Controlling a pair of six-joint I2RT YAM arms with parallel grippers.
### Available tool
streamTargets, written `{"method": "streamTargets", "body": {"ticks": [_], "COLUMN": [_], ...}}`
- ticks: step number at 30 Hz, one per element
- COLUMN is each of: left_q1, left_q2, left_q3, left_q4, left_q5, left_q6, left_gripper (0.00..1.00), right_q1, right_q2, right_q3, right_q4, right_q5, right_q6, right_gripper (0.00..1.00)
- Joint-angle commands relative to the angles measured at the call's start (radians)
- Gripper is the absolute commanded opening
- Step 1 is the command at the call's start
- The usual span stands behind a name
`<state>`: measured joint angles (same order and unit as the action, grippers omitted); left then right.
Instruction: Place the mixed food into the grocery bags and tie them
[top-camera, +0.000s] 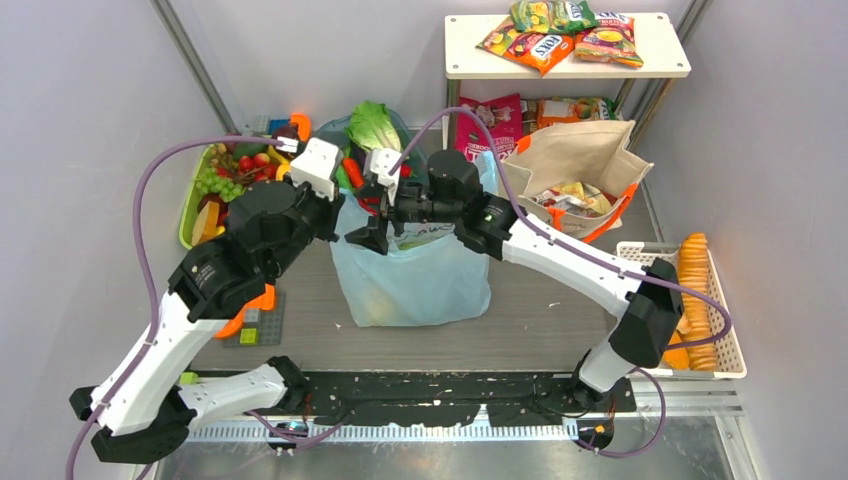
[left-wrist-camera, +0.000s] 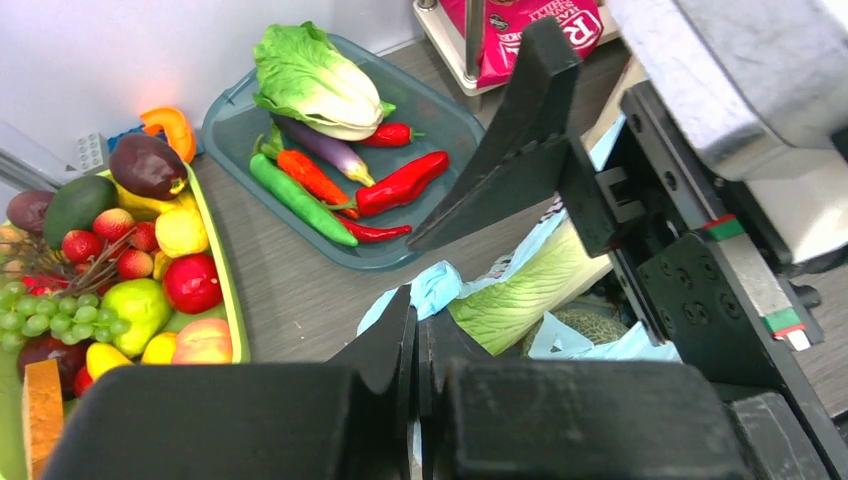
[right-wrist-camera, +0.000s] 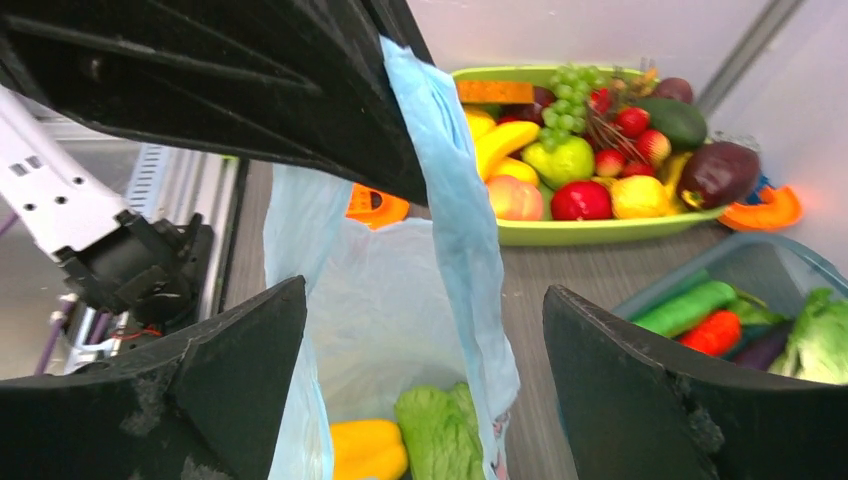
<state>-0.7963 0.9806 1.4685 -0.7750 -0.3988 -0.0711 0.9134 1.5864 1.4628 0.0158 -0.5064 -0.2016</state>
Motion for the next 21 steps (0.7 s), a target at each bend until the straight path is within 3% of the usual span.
{"method": "streamTargets", "body": {"ticks": [1, 4, 9, 18, 21], "left_q1": [0.006, 0.006, 0.006, 0.006, 0.006], "left_q2": [-0.026, -0.021, -0.011, -0.02, -0.019], "left_q3": [-0.002, -0.001, 0.007, 0.013, 0.01], "left_q4": [0.051, 0.051, 0.044, 0.044, 0.052], "left_q5": [0.026, 0.006, -0.019, 0.005, 0.013], "left_q6": [-0.014, -0.005, 0.005, -0.025, -0.045], "left_gripper": [0.0, 0.0, 0.0, 0.0, 0.0], "right_q1": [0.001, 0.001, 0.001, 0.037, 0.084], "right_q2": [0.023, 0.031, -0.047, -0.09, -0.064], "right_q3": [0.076, 0.079, -0.037, -0.104, -0.094], "right_q4": [0.125, 0.128, 0.214, 0.181, 0.18], "right_q5": [-0.144, -0.23, -0.231, -0.116, 0.03], "right_q6": [0.065, 0.126, 0.182, 0.179, 0.15], "right_gripper": [0.96, 0.95, 0.96, 0.97, 0.98]}}
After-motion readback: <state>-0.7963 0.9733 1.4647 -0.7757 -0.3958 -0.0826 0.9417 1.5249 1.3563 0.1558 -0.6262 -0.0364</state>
